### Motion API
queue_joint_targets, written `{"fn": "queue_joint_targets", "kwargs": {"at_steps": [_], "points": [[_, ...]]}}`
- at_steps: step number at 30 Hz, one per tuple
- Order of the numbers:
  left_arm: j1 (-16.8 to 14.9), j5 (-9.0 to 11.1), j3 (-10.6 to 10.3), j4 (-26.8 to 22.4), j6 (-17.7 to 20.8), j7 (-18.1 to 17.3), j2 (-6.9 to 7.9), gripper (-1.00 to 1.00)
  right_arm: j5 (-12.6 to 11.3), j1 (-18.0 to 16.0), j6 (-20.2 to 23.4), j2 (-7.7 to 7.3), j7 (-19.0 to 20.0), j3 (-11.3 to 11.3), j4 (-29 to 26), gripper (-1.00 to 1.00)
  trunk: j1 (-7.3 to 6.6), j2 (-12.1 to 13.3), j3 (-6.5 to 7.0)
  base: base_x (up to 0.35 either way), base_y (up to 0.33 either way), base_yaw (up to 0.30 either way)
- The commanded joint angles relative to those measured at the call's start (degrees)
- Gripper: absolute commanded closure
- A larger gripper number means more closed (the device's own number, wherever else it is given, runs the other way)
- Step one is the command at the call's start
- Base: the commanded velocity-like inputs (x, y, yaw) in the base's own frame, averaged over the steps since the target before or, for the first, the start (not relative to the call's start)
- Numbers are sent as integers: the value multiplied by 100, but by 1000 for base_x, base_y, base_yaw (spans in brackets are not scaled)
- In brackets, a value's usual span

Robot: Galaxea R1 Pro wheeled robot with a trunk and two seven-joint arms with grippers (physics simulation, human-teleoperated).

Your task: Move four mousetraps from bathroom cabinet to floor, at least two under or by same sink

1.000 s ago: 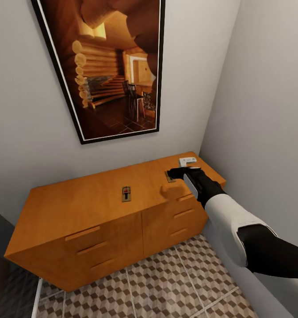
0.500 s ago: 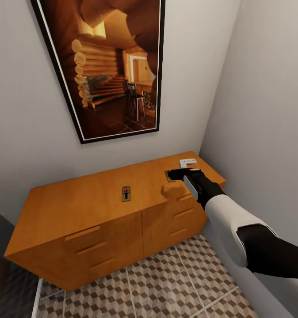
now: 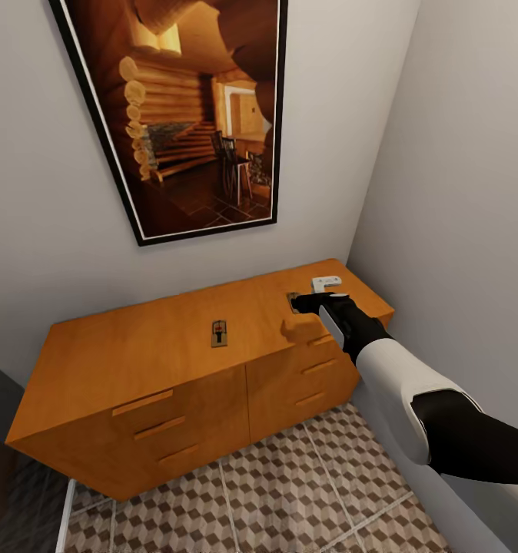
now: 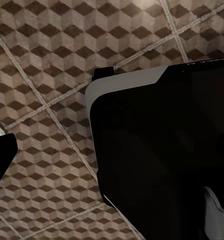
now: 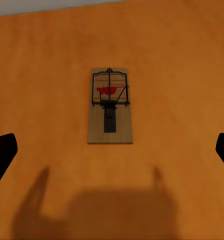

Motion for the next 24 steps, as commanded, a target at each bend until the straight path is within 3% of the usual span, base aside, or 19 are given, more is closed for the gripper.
{"fn": "queue_joint_targets", "kwargs": {"at_steps": [1, 24], "points": [[-11, 57, -49, 28, -46, -3, -5, -100, -20, -4, 32, -4, -14, 35, -7, -100, 3, -11, -19, 0, 0, 0], [-9, 57, -51, 28, -46, -9, -55, -100, -20, -4, 32, -4, -23, 35, -7, -100, 3, -11, -109, 0, 0, 0]]}}
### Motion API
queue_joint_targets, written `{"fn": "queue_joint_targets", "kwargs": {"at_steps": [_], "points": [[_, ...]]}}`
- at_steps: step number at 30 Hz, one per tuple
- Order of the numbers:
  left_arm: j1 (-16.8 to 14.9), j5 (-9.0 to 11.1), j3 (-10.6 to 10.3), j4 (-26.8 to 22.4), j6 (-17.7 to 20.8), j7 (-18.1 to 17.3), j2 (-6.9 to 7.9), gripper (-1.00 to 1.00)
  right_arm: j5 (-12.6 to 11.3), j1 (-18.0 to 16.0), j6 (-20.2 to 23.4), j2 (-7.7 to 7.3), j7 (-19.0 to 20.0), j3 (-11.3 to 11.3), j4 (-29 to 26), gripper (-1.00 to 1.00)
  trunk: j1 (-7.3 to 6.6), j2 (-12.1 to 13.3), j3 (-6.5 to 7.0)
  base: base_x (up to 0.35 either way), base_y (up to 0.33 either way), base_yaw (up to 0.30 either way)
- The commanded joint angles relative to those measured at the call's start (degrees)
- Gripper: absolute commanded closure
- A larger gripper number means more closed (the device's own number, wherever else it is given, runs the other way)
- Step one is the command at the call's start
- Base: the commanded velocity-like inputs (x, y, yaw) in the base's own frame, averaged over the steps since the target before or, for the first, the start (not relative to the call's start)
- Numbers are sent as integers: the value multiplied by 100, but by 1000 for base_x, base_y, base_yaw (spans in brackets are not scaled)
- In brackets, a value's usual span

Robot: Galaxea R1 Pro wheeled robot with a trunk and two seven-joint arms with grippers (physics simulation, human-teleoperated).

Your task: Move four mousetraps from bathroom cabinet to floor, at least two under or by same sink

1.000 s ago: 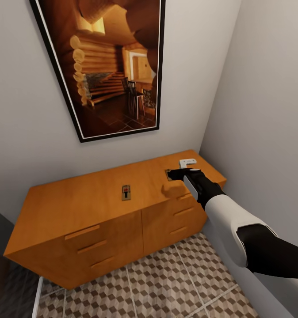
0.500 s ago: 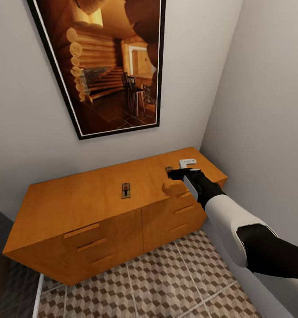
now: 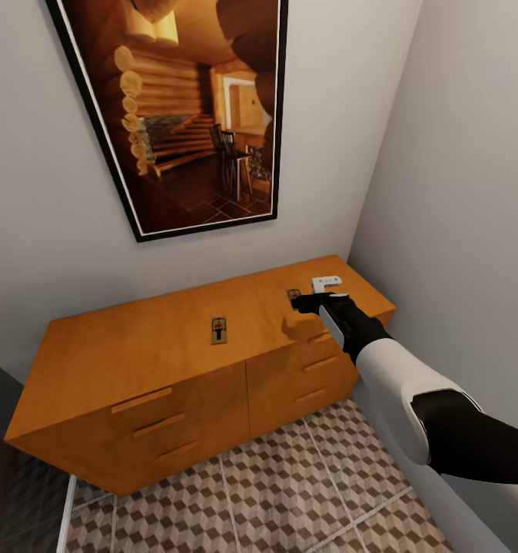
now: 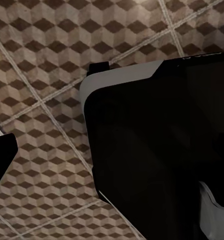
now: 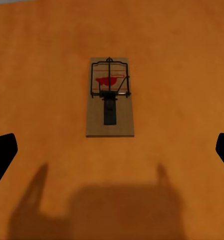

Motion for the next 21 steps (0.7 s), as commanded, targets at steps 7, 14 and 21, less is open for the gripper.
{"fn": "queue_joint_targets", "kwargs": {"at_steps": [7, 14, 21], "points": [[-3, 58, -49, 28, -46, -5, -7, -100, -14, -4, 32, -4, -23, 36, -7, -100, 3, -11, -11, 25, 0, 0], [4, 58, -49, 28, -46, -5, -7, -100, -12, -4, 32, -4, -24, 42, -7, -100, 3, -11, -11, 192, 0, 0], [10, 58, -49, 28, -46, -5, -7, -100, -18, -4, 32, -4, -24, 43, -7, -100, 3, -11, -11, 252, 0, 0]]}}
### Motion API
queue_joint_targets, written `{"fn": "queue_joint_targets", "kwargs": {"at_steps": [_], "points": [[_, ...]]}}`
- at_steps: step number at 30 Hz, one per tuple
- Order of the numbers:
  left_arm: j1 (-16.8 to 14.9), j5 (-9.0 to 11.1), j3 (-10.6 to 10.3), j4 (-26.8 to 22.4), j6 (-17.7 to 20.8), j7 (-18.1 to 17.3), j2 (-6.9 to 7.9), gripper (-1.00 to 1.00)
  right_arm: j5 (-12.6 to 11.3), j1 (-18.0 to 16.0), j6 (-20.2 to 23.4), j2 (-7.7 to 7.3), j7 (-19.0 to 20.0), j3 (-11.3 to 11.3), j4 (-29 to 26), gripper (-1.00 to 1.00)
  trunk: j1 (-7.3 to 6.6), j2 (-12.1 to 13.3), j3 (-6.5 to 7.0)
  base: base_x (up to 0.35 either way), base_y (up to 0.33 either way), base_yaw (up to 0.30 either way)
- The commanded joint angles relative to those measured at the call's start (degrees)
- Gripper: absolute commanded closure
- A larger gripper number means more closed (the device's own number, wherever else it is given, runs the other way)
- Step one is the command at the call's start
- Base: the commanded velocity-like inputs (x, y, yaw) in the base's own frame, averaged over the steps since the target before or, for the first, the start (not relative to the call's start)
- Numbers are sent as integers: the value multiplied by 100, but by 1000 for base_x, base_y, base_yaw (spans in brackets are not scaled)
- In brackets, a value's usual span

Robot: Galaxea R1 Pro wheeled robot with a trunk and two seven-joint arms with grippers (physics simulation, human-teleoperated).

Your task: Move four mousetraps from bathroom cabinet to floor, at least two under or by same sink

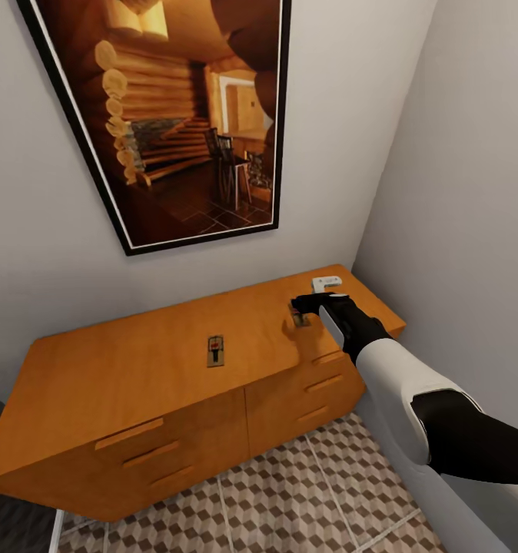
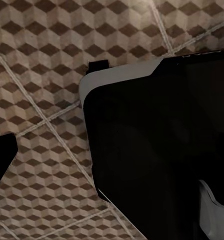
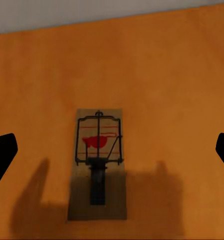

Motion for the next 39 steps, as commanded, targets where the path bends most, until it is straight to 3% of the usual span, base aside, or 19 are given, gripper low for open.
{"fn": "queue_joint_targets", "kwargs": {"at_steps": [1, 10, 39], "points": [[-10, 58, -49, 28, -46, -3, -5, -100, -21, -4, 32, -4, -16, 35, -7, -100, 6, -10, -10, 260, 0, 0], [0, 58, -49, 28, -46, -3, -5, -100, -17, -4, 32, -4, -16, 36, -4, -100, 6, -10, -10, 163, 0, 0], [25, 58, -49, 28, -46, -12, -5, -100, 12, -4, -53, 0, -42, 46, 272, -100, 6, -10, -10, 6, 0, 0]]}}
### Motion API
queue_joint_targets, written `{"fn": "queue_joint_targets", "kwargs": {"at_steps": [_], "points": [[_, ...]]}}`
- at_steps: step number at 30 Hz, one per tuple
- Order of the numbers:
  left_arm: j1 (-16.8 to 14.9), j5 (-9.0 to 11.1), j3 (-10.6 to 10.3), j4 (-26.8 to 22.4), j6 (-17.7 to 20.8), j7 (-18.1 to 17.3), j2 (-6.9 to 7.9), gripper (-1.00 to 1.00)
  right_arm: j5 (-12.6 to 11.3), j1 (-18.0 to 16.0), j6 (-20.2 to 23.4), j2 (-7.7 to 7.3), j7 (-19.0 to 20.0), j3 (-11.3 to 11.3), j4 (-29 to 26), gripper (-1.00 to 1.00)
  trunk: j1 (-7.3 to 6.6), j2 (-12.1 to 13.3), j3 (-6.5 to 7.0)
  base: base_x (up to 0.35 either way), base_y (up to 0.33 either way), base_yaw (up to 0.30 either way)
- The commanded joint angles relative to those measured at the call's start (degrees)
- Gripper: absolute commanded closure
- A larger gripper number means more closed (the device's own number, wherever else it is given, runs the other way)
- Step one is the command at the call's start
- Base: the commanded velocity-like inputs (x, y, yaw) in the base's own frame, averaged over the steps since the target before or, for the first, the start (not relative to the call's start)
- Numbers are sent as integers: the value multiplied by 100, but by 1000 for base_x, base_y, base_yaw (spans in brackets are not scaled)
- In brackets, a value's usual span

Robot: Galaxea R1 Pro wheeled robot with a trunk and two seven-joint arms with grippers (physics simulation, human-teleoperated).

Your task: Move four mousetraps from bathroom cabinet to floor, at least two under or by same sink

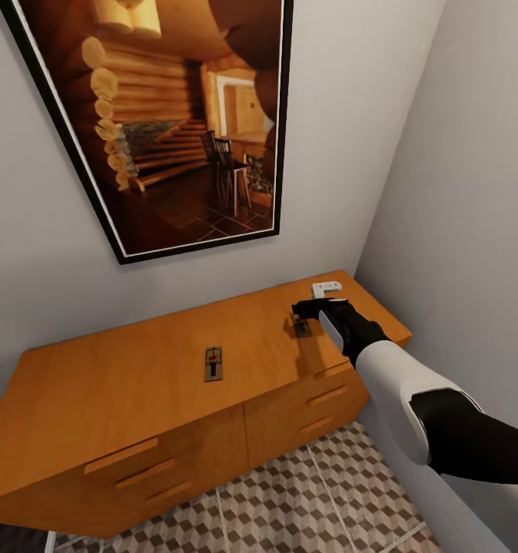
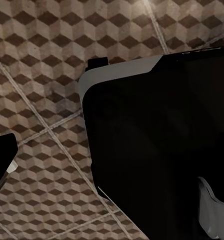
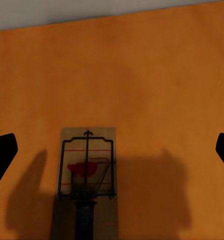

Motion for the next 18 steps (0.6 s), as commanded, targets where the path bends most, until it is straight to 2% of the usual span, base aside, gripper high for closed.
{"fn": "queue_joint_targets", "kwargs": {"at_steps": [1, 18], "points": [[-10, 58, -49, 28, -46, -4, -5, -100, -17, -4, 33, -3, -18, 40, -6, -100, 3, -11, -10, 0, 0, 0], [-5, 58, -49, 28, -46, -12, -5, -100, -17, -4, 31, 26, -33, 47, 70, -100, 3, -11, -10, 0, 0, 0]]}}
